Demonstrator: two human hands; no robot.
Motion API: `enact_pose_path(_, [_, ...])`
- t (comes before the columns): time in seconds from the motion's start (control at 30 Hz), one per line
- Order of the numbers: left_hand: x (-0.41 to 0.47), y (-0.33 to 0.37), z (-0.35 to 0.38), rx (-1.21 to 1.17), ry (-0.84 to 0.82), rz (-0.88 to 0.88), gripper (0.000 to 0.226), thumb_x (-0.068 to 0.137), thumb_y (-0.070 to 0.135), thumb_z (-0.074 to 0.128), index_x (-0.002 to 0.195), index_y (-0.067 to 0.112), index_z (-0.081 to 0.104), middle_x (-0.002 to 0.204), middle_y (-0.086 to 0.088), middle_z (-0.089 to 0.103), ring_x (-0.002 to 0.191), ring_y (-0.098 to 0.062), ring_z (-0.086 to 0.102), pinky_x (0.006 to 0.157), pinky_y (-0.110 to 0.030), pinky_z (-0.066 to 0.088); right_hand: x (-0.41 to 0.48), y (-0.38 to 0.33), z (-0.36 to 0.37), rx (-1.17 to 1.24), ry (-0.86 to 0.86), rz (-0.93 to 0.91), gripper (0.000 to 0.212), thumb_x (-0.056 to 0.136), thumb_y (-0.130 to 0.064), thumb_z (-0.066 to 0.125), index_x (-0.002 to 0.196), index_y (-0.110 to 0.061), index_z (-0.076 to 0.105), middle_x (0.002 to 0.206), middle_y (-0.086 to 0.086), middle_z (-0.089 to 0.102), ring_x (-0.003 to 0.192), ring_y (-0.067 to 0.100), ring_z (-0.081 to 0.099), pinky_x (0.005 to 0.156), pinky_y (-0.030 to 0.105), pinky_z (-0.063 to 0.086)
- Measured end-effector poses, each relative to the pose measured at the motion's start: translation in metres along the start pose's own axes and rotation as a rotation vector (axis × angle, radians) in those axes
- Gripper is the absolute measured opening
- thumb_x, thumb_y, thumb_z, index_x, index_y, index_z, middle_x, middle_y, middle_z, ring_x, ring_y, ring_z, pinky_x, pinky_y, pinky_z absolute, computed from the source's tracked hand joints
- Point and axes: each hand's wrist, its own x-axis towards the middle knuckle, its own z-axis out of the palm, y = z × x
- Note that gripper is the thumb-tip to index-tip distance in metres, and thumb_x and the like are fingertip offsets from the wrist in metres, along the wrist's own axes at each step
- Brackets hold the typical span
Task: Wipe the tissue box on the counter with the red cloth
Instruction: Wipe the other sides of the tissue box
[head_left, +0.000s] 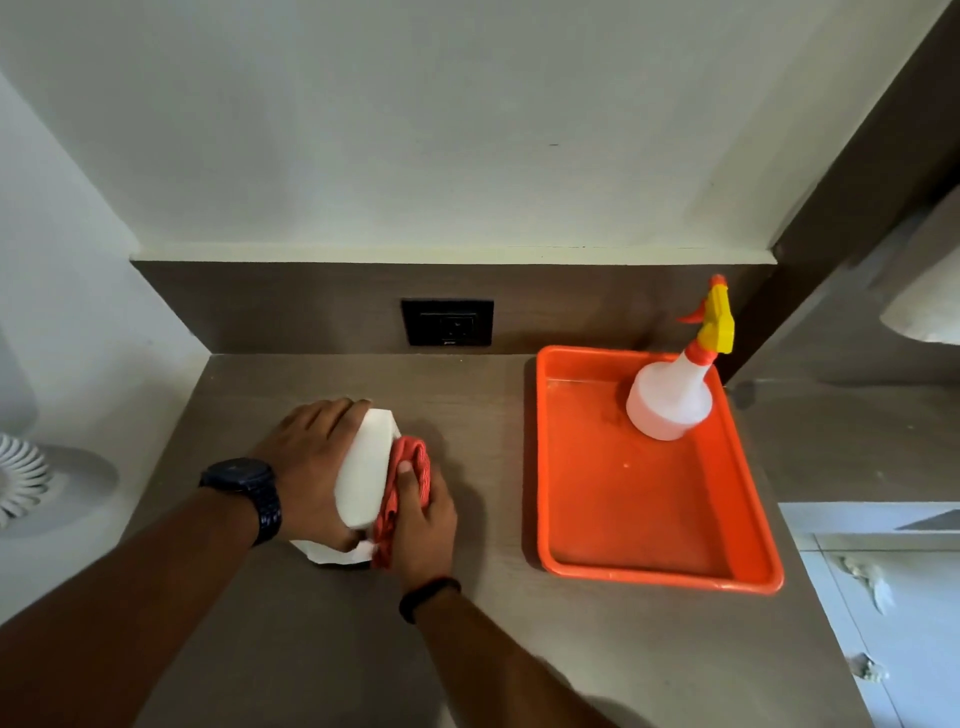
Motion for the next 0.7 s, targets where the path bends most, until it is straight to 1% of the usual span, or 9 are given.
enact_pose_path(0.03, [0.000, 0.000, 0.000, -0.004, -0.009, -0.002, 0.138, 0.032, 0.080, 0.063, 0.142, 0.017, 0.010, 0.147, -0.008, 0.030, 0.133, -0.028, 0.030, 0.111, -0.044, 0.029, -0.006, 0.003, 0.001, -0.011, 0.024, -0.019, 0.019, 0.091, -0.043, 0.056, 0.108, -0.043, 0.064, 0.116, -0.006, 0.069, 0.114, 0.012, 0.063, 0.104, 0.047, 0.049])
enact_pose_path(0.1, [0.001, 0.001, -0.002, 0.002, -0.035, 0.011, 0.139, 0.031, 0.082, 0.062, 0.143, 0.016, 0.012, 0.147, -0.007, 0.030, 0.133, -0.027, 0.030, 0.111, -0.044, 0.028, -0.013, 0.003, 0.005, -0.034, 0.066, -0.149, 0.040, 0.086, -0.050, 0.053, 0.119, -0.031, 0.064, 0.124, -0.001, 0.067, 0.120, 0.014, 0.059, 0.107, 0.044, 0.047])
enact_pose_path(0.2, [0.004, 0.002, -0.005, 0.035, -0.041, 0.057, 0.134, 0.033, 0.084, 0.060, 0.142, 0.019, 0.020, 0.143, -0.002, 0.034, 0.131, -0.023, 0.033, 0.109, -0.041, 0.028, -0.003, -0.011, 0.007, -0.106, 0.050, -0.330, 0.032, 0.089, -0.045, 0.048, 0.120, -0.046, 0.056, 0.137, -0.004, 0.060, 0.136, 0.010, 0.047, 0.114, 0.034, 0.037])
enact_pose_path(0.3, [0.004, 0.002, -0.004, 0.002, -0.020, 0.047, 0.130, 0.032, 0.081, 0.064, 0.139, 0.020, 0.024, 0.138, -0.001, 0.040, 0.126, -0.024, 0.039, 0.106, -0.043, 0.034, 0.010, -0.010, 0.000, -0.184, -0.061, -0.305, 0.039, 0.093, -0.045, 0.044, 0.131, -0.042, 0.051, 0.151, -0.004, 0.048, 0.147, 0.008, 0.030, 0.119, 0.032, 0.026])
enact_pose_path(0.37, [0.003, 0.002, -0.001, -0.025, 0.003, 0.039, 0.128, 0.030, 0.080, 0.067, 0.138, 0.023, 0.025, 0.134, 0.000, 0.042, 0.122, -0.024, 0.042, 0.103, -0.043, 0.037, 0.013, -0.003, -0.003, -0.132, -0.079, -0.191, 0.041, 0.096, -0.043, 0.044, 0.134, -0.033, 0.054, 0.148, -0.002, 0.052, 0.143, 0.012, 0.037, 0.120, 0.037, 0.029])
enact_pose_path(0.43, [0.001, 0.002, 0.000, -0.027, 0.009, 0.009, 0.132, 0.027, 0.078, 0.068, 0.138, 0.023, 0.021, 0.136, -0.002, 0.041, 0.123, -0.027, 0.041, 0.103, -0.044, 0.038, 0.009, 0.004, -0.003, -0.068, -0.060, -0.080, 0.035, 0.099, -0.040, 0.046, 0.128, -0.027, 0.060, 0.133, 0.001, 0.064, 0.127, 0.015, 0.055, 0.113, 0.044, 0.041])
enact_pose_path(0.47, [0.000, 0.003, 0.000, -0.022, 0.013, -0.010, 0.135, 0.026, 0.077, 0.067, 0.138, 0.022, 0.018, 0.138, -0.005, 0.040, 0.124, -0.029, 0.040, 0.103, -0.044, 0.038, 0.005, 0.007, -0.003, -0.070, -0.040, -0.045, 0.033, 0.099, -0.040, 0.047, 0.124, -0.026, 0.062, 0.126, 0.001, 0.067, 0.121, 0.015, 0.059, 0.109, 0.045, 0.045])
enact_pose_path(0.6, [0.000, 0.002, -0.001, -0.014, 0.007, -0.005, 0.137, 0.027, 0.080, 0.065, 0.139, 0.017, 0.018, 0.140, -0.009, 0.039, 0.125, -0.031, 0.039, 0.105, -0.047, 0.037, -0.009, 0.004, 0.001, -0.051, 0.000, -0.085, 0.044, 0.090, -0.051, 0.047, 0.121, -0.026, 0.065, 0.120, -0.002, 0.070, 0.115, 0.012, 0.063, 0.104, 0.044, 0.049])
enact_pose_path(0.7, [0.001, 0.002, -0.003, 0.000, -0.003, 0.035, 0.131, 0.034, 0.080, 0.065, 0.141, 0.018, 0.022, 0.141, -0.006, 0.038, 0.129, -0.026, 0.037, 0.107, -0.044, 0.032, 0.006, -0.018, 0.004, -0.084, -0.023, -0.149, 0.043, 0.090, -0.049, 0.047, 0.120, -0.024, 0.065, 0.116, -0.008, 0.069, 0.113, 0.008, 0.062, 0.103, 0.036, 0.050])
